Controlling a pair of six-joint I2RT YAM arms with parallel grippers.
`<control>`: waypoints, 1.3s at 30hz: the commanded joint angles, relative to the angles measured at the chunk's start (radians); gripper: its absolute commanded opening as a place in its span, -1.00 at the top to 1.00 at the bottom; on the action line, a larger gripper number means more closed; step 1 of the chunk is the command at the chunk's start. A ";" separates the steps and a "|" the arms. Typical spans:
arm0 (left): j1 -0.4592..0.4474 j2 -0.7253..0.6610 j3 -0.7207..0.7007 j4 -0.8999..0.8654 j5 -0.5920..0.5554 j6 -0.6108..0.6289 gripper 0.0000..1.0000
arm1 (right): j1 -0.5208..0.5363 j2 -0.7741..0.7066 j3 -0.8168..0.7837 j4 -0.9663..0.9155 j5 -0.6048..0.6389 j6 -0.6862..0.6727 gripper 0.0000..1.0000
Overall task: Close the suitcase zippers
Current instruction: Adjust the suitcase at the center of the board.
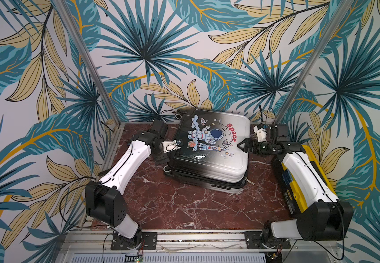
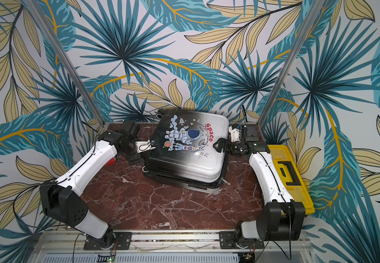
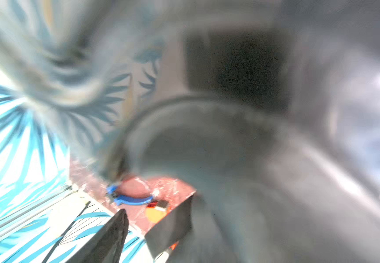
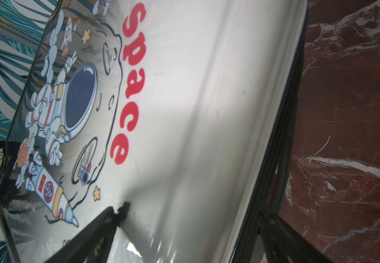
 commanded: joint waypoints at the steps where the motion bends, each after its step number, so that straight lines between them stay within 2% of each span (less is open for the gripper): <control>1: 0.021 0.011 0.014 0.028 -0.096 0.042 -0.69 | -0.010 -0.019 -0.019 -0.023 -0.008 -0.027 -0.93; 3: 0.023 0.013 0.003 0.029 -0.114 0.048 -0.67 | -0.011 -0.019 -0.019 -0.023 -0.007 -0.031 -0.92; 8: 0.011 0.020 -0.008 0.027 -0.076 0.034 -0.47 | -0.011 0.000 -0.010 -0.015 -0.057 -0.008 -0.90; 12: -0.008 0.022 -0.039 0.028 -0.060 0.024 -0.39 | -0.011 0.003 -0.010 0.011 -0.084 0.032 -0.89; 17: -0.039 0.027 -0.034 0.025 -0.010 0.005 -0.19 | -0.011 0.034 0.015 0.032 -0.114 0.058 -0.86; 21: -0.081 0.007 -0.061 0.023 0.017 -0.024 0.08 | -0.011 0.067 0.049 0.029 -0.118 0.049 -0.86; 26: -0.123 -0.024 -0.120 0.023 0.031 -0.078 0.12 | -0.011 0.108 0.109 -0.005 -0.087 0.005 -0.85; 30: -0.164 -0.046 -0.134 0.023 0.165 -0.125 0.12 | -0.019 0.136 0.155 -0.047 -0.048 -0.042 -0.85; 33: -0.217 -0.063 -0.141 0.024 0.207 -0.174 0.10 | -0.048 0.147 0.195 -0.082 -0.013 -0.076 -0.85; 39: -0.317 -0.129 -0.183 0.007 0.226 -0.251 -0.01 | -0.107 0.189 0.256 -0.116 -0.009 -0.094 -0.84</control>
